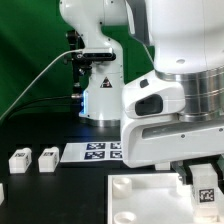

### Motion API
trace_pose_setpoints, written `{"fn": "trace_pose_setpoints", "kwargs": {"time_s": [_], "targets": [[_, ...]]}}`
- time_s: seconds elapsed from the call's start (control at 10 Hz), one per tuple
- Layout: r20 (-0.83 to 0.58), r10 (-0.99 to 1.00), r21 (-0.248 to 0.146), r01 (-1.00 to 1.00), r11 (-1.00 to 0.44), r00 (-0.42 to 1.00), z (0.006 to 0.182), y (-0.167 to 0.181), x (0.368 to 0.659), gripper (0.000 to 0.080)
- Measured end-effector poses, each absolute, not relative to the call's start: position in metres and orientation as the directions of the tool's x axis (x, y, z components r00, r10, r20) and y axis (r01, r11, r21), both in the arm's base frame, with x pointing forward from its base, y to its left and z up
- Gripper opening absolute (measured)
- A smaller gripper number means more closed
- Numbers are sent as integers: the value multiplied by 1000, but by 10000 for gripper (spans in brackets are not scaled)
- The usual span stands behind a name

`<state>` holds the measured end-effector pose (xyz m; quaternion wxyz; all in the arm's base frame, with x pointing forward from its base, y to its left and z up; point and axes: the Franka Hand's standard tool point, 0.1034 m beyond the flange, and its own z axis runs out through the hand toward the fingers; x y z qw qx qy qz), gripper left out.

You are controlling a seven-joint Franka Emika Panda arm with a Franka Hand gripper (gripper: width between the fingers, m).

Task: Assemble one leg

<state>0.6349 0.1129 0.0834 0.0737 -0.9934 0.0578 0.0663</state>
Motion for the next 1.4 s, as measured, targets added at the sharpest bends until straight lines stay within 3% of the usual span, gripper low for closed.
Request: {"fn": "trace_pose_setpoints", "kwargs": {"time_s": [0.2, 0.3, 0.8, 1.0, 1.2, 1.3, 1.4], "targets": [[-165, -517, -105, -536, -838, 840, 82, 114, 634, 293], [-170, -755, -83, -772, -630, 634, 82, 116, 632, 294], [-202, -952, -18, -972, -233, 232, 82, 120, 631, 294], [-207, -972, -13, -993, 117, -112, 81, 120, 632, 294], [-203, -973, -21, -993, 115, -108, 80, 121, 632, 294], [-204, -974, -22, -994, 106, -100, 80, 122, 632, 471], [-201, -979, -37, -999, 35, -27, 80, 122, 632, 584]]}}
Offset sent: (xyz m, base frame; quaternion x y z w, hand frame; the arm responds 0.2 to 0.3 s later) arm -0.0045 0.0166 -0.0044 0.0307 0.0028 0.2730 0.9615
